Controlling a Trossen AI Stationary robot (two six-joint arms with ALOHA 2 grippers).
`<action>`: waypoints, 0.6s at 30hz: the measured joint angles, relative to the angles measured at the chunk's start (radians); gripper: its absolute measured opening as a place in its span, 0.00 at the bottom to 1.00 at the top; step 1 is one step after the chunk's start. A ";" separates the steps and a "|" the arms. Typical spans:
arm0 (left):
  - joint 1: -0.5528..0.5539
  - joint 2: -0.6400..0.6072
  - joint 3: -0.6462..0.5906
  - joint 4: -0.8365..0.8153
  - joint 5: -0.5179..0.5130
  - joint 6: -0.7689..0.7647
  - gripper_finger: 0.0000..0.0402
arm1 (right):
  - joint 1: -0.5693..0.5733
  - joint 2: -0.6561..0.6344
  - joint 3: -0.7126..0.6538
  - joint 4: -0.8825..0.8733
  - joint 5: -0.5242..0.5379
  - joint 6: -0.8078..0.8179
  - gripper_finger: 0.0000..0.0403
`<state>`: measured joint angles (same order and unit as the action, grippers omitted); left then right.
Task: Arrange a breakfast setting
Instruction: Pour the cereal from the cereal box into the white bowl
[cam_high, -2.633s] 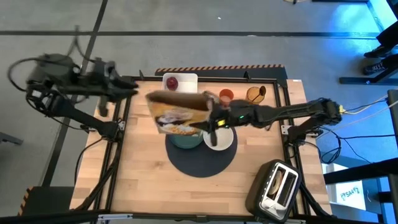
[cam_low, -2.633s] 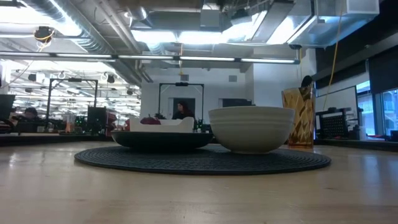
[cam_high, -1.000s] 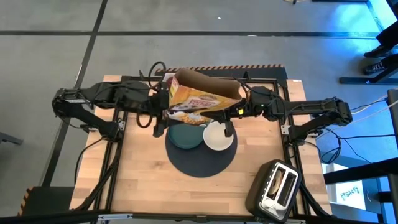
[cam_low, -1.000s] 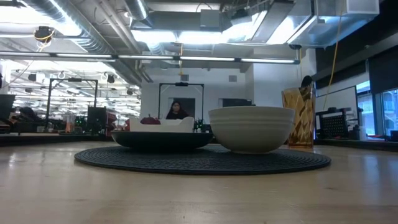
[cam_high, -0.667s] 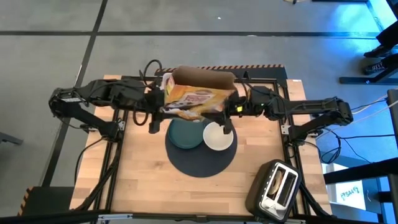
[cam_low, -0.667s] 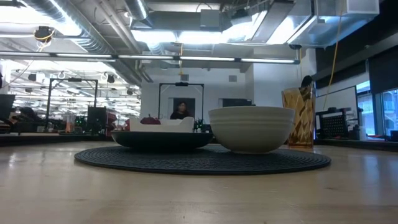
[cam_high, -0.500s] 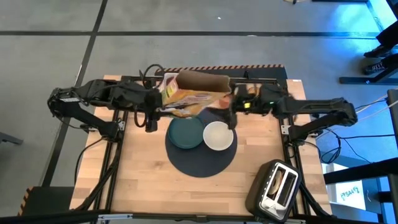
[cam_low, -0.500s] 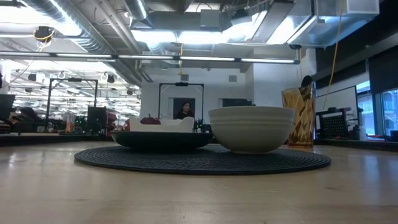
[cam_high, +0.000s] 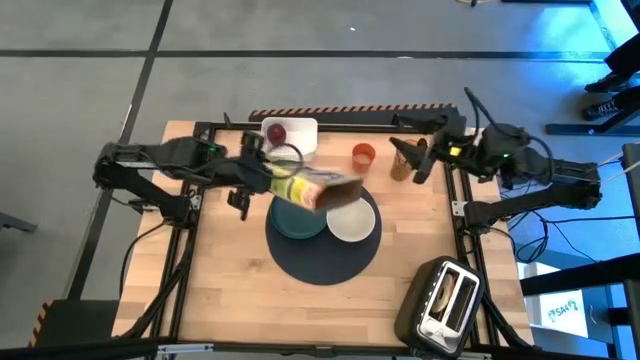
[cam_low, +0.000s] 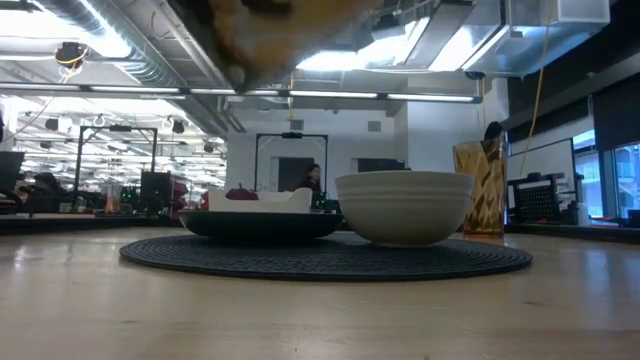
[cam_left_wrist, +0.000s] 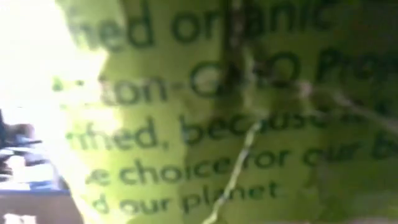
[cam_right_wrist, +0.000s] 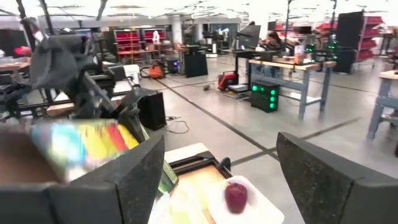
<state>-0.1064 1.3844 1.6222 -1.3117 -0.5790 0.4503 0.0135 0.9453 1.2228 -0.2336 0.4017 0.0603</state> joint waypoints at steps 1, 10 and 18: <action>0.003 0.020 0.000 0.004 -0.017 0.033 0.48 | 0.000 -0.005 0.000 -0.006 0.000 0.007 0.72; 0.064 0.175 0.000 0.004 -0.041 0.185 0.48 | 0.000 -0.012 0.000 -0.038 -0.001 0.034 0.72; 0.112 0.233 0.000 0.004 -0.158 0.322 0.48 | 0.000 -0.011 -0.001 -0.099 -0.001 0.067 0.72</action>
<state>0.0061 1.6175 1.6222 -1.3077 -0.7373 0.7727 0.0135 0.9340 1.2221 -0.3327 0.4010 0.1273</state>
